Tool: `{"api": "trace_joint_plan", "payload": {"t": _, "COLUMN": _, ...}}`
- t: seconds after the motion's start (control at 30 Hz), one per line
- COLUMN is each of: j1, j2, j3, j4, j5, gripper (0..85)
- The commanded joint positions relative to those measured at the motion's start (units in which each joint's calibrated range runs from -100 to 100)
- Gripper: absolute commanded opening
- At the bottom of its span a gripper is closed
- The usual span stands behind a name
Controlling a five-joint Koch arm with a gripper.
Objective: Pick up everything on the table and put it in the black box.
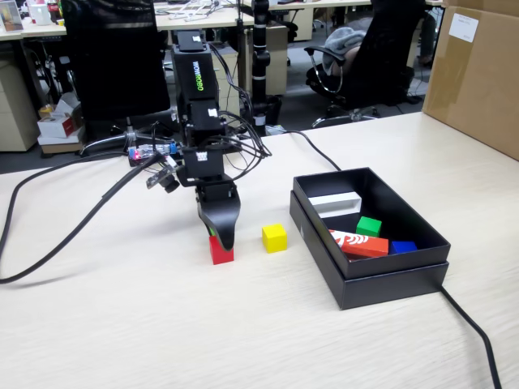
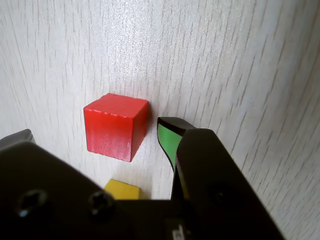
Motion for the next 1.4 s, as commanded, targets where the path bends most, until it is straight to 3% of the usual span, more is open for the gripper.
{"api": "trace_joint_plan", "payload": {"t": 0.0, "j1": 0.00, "j2": -0.05, "j3": 2.78, "j4": 2.10, "j5": -0.68, "gripper": 47.5}}
{"api": "trace_joint_plan", "payload": {"t": 0.7, "j1": -0.29, "j2": 4.54, "j3": 3.15, "j4": 3.22, "j5": -0.88, "gripper": 44.7}}
{"api": "trace_joint_plan", "payload": {"t": 0.93, "j1": -0.24, "j2": 4.77, "j3": 0.79, "j4": 3.22, "j5": -0.68, "gripper": 29.3}}
{"api": "trace_joint_plan", "payload": {"t": 1.03, "j1": -0.29, "j2": 4.08, "j3": 0.06, "j4": 3.22, "j5": -0.63, "gripper": 15.8}}
{"api": "trace_joint_plan", "payload": {"t": 1.1, "j1": -0.34, "j2": 3.74, "j3": -0.12, "j4": 3.22, "j5": -0.63, "gripper": 11.8}}
{"api": "trace_joint_plan", "payload": {"t": 1.37, "j1": -0.68, "j2": -0.39, "j3": -0.39, "j4": 1.67, "j5": -0.83, "gripper": 11.4}}
